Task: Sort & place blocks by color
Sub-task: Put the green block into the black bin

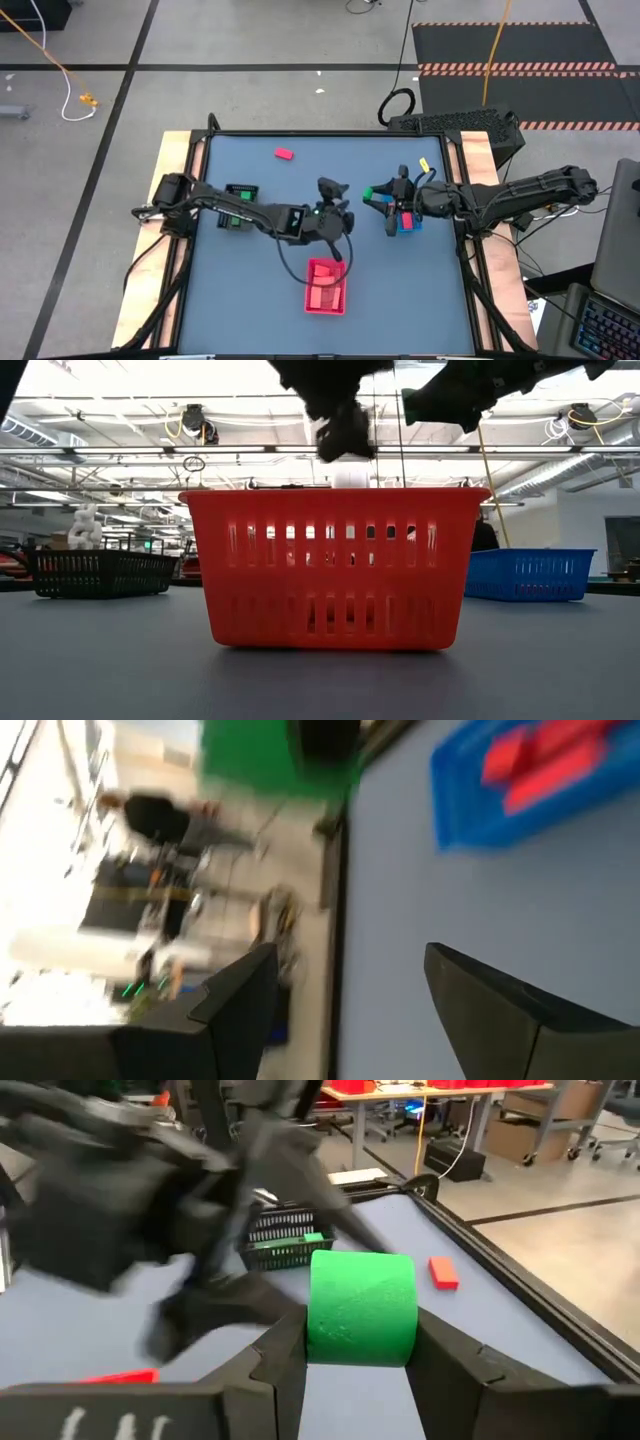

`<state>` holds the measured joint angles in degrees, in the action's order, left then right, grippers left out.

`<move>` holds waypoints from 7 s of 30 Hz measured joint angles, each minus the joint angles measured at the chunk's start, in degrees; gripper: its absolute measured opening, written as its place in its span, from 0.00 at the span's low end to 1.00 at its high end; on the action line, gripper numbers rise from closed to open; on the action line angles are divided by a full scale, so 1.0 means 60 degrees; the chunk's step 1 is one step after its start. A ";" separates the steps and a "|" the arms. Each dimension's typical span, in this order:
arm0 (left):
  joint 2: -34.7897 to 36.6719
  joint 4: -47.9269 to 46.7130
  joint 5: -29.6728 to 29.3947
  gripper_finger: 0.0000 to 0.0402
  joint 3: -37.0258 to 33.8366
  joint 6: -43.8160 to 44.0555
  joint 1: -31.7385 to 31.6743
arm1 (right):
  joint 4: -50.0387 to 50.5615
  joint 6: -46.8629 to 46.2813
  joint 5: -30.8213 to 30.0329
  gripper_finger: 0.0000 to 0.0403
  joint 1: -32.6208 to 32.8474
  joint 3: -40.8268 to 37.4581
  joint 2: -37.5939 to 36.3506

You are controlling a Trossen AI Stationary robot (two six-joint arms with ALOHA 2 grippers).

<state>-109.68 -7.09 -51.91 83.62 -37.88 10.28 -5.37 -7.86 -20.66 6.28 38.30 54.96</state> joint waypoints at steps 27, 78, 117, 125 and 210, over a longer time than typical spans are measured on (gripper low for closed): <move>-0.0001 0.2468 0.1347 0.63 0.0006 -0.1281 0.0272 | -0.0066 -0.0717 0.1924 0.33 -0.0118 0.0000 -0.0007; -0.0002 0.3184 0.1299 0.53 0.0002 -0.2483 0.0900 | -0.1557 -0.1051 0.3480 0.33 -0.0237 -0.0266 0.0331; -0.0005 0.2538 0.1131 0.43 0.0002 -0.2242 0.0939 | -0.1722 -0.1067 0.4071 0.56 -0.0251 -0.0270 0.0328; -0.0005 0.2374 0.0544 0.43 0.0002 -0.2308 0.0935 | -0.1319 -0.0973 0.3622 0.56 -0.0244 -0.0270 0.0321; 0.6337 -0.9970 0.3220 0.43 -0.5589 1.4979 -0.2874 | -0.0788 -0.0194 0.2401 0.56 -0.0257 -0.0270 0.0211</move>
<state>-71.66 -66.92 -32.60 50.09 51.99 -6.96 -10.09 -9.02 -6.26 4.74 36.69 56.23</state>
